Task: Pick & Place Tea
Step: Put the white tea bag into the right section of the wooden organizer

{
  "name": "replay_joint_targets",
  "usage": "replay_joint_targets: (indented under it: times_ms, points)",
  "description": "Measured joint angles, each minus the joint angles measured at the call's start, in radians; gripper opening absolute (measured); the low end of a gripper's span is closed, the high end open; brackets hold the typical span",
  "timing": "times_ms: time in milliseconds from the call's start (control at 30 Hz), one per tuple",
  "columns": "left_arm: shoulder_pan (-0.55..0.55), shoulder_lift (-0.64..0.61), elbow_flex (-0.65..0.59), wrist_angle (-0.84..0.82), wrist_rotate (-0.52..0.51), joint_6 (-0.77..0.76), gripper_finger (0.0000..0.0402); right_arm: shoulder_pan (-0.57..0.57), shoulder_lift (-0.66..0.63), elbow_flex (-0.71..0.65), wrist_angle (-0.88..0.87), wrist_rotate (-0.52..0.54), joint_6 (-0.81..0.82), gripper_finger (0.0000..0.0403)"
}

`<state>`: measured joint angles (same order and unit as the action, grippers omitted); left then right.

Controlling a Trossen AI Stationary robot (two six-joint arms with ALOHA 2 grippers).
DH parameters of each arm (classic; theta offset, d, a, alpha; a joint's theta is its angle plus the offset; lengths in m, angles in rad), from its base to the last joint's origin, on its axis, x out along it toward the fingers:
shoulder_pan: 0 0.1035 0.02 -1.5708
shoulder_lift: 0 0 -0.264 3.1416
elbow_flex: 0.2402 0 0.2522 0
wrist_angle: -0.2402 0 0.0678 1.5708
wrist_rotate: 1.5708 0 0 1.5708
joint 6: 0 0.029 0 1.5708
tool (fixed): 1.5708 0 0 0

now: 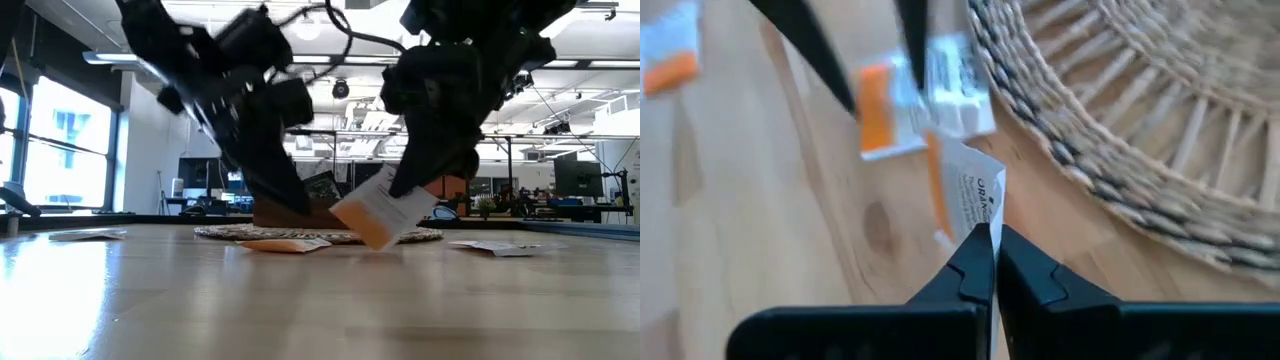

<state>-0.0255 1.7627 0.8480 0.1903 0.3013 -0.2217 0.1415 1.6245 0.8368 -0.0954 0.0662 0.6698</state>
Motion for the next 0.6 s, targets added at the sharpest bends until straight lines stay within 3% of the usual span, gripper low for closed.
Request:
replay_joint_targets:
  times_ms: [167,267,467,600]
  points:
    - [-0.004,-0.115,-0.001,-0.239,-0.026,-0.013,0.0148,-0.001,-0.031,-0.001,-0.022,0.019,0.001,0.0002]
    - [-0.024,-0.220,0.002,-0.332,-0.019,-0.013,0.0148,-0.008,-0.077,0.044,-0.106,0.113,-0.086,0.0001]
    - [-0.081,-0.432,0.001,-0.447,-0.097,-0.012,0.0148,-0.075,-0.137,0.327,-0.516,0.361,-0.319,0.0001]
    - [-0.109,-0.550,0.002,-0.468,-0.184,-0.012,0.0147,-0.167,-0.106,0.512,-0.666,0.398,-0.463,0.0000]
